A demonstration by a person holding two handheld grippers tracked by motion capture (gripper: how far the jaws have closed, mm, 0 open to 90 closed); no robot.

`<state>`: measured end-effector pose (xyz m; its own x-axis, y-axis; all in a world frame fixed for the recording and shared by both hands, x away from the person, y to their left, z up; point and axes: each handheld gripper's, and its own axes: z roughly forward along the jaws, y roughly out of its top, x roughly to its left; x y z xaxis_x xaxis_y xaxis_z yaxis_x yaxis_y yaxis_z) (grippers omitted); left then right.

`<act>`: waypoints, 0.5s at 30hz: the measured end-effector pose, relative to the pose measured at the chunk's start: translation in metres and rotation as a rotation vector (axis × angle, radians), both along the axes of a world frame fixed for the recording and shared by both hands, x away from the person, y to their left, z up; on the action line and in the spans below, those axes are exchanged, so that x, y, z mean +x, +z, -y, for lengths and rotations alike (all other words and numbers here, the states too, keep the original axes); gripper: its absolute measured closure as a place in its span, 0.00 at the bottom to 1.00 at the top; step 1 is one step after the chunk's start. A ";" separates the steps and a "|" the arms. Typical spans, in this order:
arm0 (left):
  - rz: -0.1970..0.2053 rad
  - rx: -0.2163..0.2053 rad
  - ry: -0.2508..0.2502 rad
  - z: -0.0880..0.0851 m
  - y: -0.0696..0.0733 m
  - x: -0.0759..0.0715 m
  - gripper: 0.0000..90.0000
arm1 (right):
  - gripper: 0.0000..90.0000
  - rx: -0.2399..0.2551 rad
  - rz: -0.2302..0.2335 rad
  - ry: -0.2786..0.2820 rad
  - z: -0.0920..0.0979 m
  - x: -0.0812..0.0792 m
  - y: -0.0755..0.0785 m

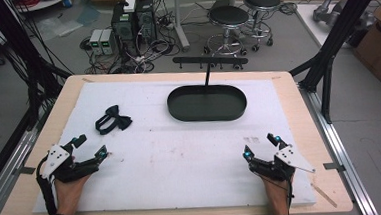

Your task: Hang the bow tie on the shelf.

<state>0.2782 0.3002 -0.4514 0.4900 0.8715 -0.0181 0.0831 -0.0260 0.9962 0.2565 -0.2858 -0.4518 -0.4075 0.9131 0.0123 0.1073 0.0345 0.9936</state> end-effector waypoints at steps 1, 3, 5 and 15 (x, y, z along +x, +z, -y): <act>-0.003 -0.001 0.002 0.000 0.000 0.000 0.16 | 0.10 0.004 0.000 0.001 0.000 0.000 0.000; -0.008 0.004 0.004 0.000 0.000 0.001 0.16 | 0.10 0.014 -0.004 0.001 0.001 -0.001 0.000; -0.008 0.010 0.005 0.001 0.000 0.001 0.16 | 0.10 0.011 0.004 -0.001 0.001 0.000 0.000; 0.003 0.048 -0.001 0.004 0.001 -0.001 0.16 | 0.10 0.012 0.007 0.002 0.001 -0.001 0.000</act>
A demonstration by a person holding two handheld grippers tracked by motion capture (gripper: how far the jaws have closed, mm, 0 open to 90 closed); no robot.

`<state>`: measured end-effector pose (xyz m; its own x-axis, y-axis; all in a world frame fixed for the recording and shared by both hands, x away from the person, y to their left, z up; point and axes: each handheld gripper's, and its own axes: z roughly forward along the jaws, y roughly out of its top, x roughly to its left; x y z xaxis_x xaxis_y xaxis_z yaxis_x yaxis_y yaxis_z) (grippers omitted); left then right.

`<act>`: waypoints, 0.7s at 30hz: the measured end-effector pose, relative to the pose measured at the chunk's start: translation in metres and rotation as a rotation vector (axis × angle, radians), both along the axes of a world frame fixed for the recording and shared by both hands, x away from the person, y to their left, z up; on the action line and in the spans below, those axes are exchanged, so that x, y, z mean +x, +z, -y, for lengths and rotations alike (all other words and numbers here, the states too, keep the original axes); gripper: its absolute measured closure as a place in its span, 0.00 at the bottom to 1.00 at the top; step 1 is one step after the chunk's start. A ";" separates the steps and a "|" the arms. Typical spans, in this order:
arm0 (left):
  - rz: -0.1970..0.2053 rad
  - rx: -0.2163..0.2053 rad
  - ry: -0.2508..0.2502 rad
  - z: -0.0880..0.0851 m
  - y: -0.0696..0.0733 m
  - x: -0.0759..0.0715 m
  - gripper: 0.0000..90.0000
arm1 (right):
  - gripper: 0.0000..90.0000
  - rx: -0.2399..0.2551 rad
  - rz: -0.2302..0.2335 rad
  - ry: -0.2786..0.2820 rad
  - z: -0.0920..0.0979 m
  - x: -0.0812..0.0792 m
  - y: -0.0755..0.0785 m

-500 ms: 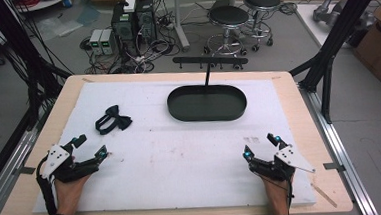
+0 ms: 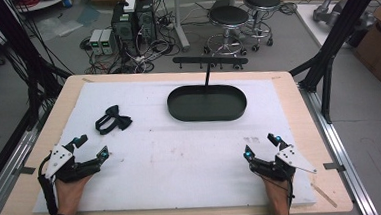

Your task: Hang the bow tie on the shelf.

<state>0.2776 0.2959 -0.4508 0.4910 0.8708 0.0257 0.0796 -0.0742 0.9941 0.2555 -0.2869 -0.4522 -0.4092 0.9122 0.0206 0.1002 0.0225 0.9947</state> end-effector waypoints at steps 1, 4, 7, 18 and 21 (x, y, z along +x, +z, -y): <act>-0.001 0.000 0.002 0.000 0.000 0.000 0.16 | 0.10 0.000 0.000 0.000 0.000 0.000 0.000; -0.002 0.005 0.003 0.001 0.000 0.000 0.16 | 0.10 -0.006 0.001 -0.002 -0.001 0.000 0.000; -0.007 0.005 0.002 0.001 0.000 0.001 0.16 | 0.10 -0.001 -0.007 -0.001 -0.001 0.000 0.000; -0.075 0.057 -0.007 0.002 0.007 0.008 0.16 | 0.10 -0.001 -0.015 0.001 -0.001 0.001 0.000; -0.080 0.046 -0.009 0.000 0.012 0.009 0.16 | 0.10 -0.004 -0.017 0.000 -0.001 0.001 0.000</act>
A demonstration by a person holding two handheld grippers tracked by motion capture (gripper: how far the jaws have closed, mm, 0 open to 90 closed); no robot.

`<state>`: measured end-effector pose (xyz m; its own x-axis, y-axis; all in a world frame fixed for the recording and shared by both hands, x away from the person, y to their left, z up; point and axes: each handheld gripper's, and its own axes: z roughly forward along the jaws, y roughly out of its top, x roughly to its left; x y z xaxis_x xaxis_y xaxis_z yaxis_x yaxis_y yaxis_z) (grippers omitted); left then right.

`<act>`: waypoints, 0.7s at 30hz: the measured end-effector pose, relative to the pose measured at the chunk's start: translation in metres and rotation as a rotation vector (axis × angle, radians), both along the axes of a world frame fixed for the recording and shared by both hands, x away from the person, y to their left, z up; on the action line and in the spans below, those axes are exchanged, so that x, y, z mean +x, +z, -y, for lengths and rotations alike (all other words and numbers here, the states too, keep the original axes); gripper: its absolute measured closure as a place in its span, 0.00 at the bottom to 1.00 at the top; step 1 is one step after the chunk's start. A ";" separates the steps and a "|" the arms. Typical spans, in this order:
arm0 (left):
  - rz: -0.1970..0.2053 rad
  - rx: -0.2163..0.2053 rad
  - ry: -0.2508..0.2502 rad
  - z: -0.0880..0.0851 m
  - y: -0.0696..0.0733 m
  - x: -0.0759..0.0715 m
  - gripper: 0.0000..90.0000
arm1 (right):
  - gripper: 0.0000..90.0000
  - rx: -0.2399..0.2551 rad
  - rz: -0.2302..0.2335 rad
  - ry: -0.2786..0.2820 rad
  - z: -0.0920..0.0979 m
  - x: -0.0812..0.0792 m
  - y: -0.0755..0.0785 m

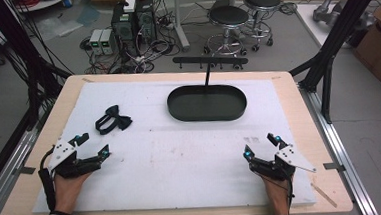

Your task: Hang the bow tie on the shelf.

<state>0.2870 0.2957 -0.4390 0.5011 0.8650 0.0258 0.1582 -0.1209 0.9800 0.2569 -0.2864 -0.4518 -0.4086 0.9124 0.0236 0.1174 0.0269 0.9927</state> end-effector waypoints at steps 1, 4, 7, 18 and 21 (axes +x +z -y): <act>-0.008 -0.001 -0.001 0.000 0.002 0.001 0.16 | 0.10 -0.001 -0.001 0.000 0.000 0.000 0.000; -0.016 0.030 0.003 0.000 0.015 0.007 0.16 | 0.10 -0.003 0.001 0.002 0.000 0.000 0.000; -0.026 0.049 0.012 0.001 0.024 0.012 0.16 | 0.10 0.001 -0.001 -0.001 0.000 0.000 0.000; -0.104 0.128 -0.025 0.019 0.074 0.050 0.16 | 0.10 0.003 -0.003 0.003 0.000 0.001 0.000; -0.130 0.158 -0.036 0.027 0.081 0.060 0.16 | 0.10 0.004 -0.003 0.003 0.000 0.001 0.000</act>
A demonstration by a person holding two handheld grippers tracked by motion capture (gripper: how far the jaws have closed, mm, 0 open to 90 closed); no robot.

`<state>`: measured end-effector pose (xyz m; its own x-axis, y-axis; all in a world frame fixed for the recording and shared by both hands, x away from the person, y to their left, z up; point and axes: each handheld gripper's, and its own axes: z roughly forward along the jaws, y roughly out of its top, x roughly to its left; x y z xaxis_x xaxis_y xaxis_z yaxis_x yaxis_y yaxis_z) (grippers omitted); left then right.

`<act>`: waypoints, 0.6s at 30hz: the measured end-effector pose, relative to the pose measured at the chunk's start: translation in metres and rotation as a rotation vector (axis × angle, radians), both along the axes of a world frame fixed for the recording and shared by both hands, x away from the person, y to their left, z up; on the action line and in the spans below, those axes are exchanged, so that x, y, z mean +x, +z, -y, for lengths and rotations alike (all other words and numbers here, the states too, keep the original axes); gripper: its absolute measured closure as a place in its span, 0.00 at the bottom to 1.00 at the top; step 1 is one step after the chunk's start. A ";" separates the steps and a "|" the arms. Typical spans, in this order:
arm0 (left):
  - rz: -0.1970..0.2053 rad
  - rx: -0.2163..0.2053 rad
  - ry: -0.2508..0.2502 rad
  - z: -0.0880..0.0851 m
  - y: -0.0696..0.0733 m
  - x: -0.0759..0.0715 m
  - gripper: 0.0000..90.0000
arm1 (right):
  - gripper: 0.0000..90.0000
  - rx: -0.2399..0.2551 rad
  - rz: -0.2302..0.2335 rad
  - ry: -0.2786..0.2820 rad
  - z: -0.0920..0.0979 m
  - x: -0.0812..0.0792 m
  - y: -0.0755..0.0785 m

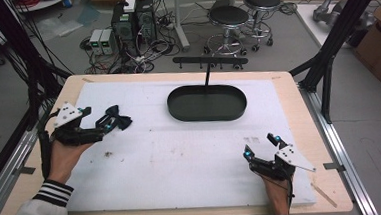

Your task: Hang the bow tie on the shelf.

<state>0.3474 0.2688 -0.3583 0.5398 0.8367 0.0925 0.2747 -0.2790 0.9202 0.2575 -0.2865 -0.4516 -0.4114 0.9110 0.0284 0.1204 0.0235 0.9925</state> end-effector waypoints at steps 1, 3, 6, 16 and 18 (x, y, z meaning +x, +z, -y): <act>-0.009 0.005 -0.001 0.003 0.002 0.004 0.16 | 0.10 -0.004 0.001 0.000 0.000 0.000 0.000; -0.041 0.011 -0.003 0.009 0.006 0.012 0.16 | 0.10 -0.008 0.003 0.001 0.000 0.000 0.000; -0.066 0.041 -0.008 0.017 0.013 0.024 0.16 | 0.10 -0.008 0.002 0.000 0.000 0.000 0.000; -0.212 0.116 0.017 0.034 0.013 0.059 0.23 | 0.10 -0.001 -0.003 0.000 0.000 0.000 0.000; -0.246 0.128 0.023 0.035 0.008 0.066 0.24 | 0.10 0.000 -0.004 0.002 0.000 0.000 0.000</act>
